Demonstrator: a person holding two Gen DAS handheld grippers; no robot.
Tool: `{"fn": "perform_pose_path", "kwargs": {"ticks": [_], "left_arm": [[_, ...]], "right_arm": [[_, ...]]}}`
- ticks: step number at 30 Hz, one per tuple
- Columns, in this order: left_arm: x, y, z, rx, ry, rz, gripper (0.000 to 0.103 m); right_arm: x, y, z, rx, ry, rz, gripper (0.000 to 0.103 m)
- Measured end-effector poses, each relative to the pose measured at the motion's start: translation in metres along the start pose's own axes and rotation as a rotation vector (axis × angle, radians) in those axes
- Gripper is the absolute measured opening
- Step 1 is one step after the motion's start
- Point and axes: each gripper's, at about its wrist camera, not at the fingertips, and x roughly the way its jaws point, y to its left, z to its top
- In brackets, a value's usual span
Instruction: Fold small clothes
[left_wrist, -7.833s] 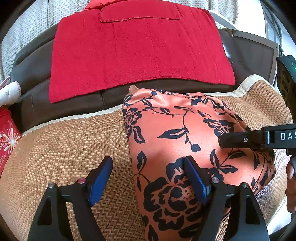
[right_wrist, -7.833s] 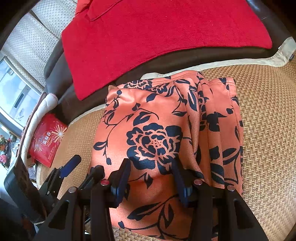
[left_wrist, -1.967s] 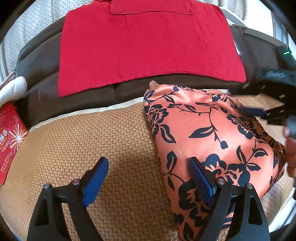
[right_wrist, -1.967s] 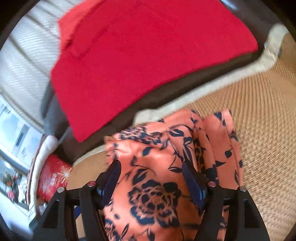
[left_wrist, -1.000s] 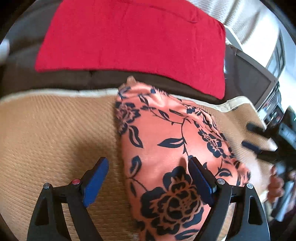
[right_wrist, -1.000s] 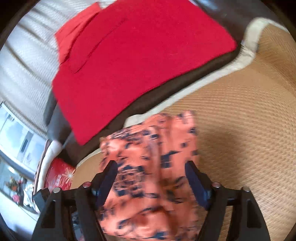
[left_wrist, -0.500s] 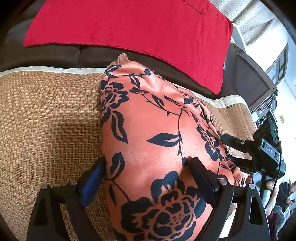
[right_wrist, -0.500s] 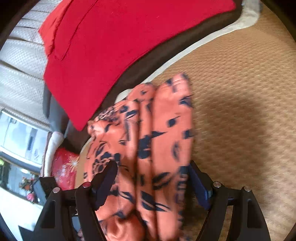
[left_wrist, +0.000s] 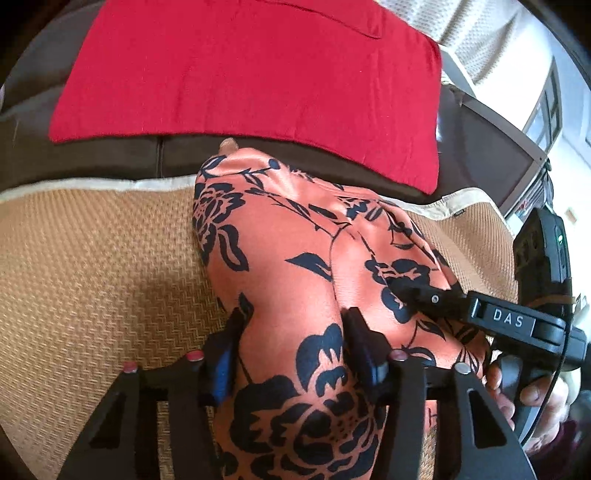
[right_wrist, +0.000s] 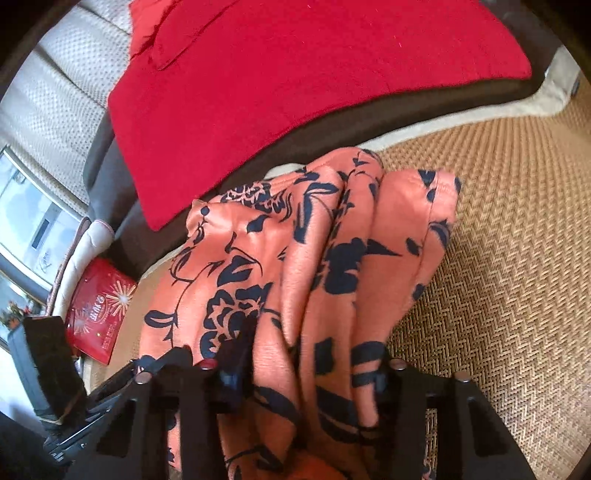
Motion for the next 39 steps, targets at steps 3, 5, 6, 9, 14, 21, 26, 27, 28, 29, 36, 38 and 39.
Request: {"fn": "perform_pose_path", "kwargs": {"ticks": [3, 5, 6, 9, 14, 21, 26, 27, 28, 29, 36, 38, 39], "left_arm": [[-0.009, -0.001, 0.001, 0.018, -0.009, 0.020, 0.049], [-0.017, 0.000, 0.001, 0.024, -0.015, 0.034, 0.049], [-0.024, 0.000, 0.000, 0.028, -0.023, 0.043, 0.049], [-0.047, 0.005, -0.003, 0.044, -0.048, 0.068, 0.048], [-0.078, 0.011, -0.012, 0.069, -0.082, 0.128, 0.047], [-0.104, 0.018, -0.026, 0.082, -0.099, 0.169, 0.047], [-0.096, 0.015, -0.039, 0.120, -0.051, 0.212, 0.048], [-0.090, 0.015, -0.041, 0.121, -0.026, 0.238, 0.048], [-0.081, 0.017, -0.044, 0.123, 0.007, 0.279, 0.048], [-0.076, 0.017, -0.046, 0.129, 0.030, 0.317, 0.048], [-0.124, -0.005, -0.055, 0.178, -0.111, 0.510, 0.080], [-0.152, -0.013, -0.058, 0.155, -0.186, 0.513, 0.081], [-0.166, -0.017, -0.060, 0.146, -0.213, 0.517, 0.085]], "right_arm": [[-0.008, 0.012, -0.001, -0.029, -0.032, 0.004, 0.044], [-0.015, 0.020, -0.004, -0.051, -0.050, 0.016, 0.044], [-0.018, 0.025, -0.007, -0.059, -0.055, 0.023, 0.044], [-0.026, 0.038, -0.017, -0.076, -0.066, 0.051, 0.043], [-0.033, 0.057, -0.035, -0.110, -0.065, 0.093, 0.043], [-0.038, 0.084, -0.057, -0.173, -0.094, 0.101, 0.042], [-0.039, 0.084, -0.074, -0.172, -0.106, 0.066, 0.042], [-0.033, 0.079, -0.077, -0.151, -0.087, 0.051, 0.042], [-0.029, 0.075, -0.078, -0.136, -0.069, 0.033, 0.042], [-0.017, 0.067, -0.083, -0.107, -0.030, -0.013, 0.045], [-0.049, 0.049, -0.092, -0.010, -0.030, -0.052, 0.058], [-0.075, 0.054, -0.096, -0.052, -0.074, -0.077, 0.058], [-0.092, 0.059, -0.099, -0.072, -0.100, -0.076, 0.058]]}}
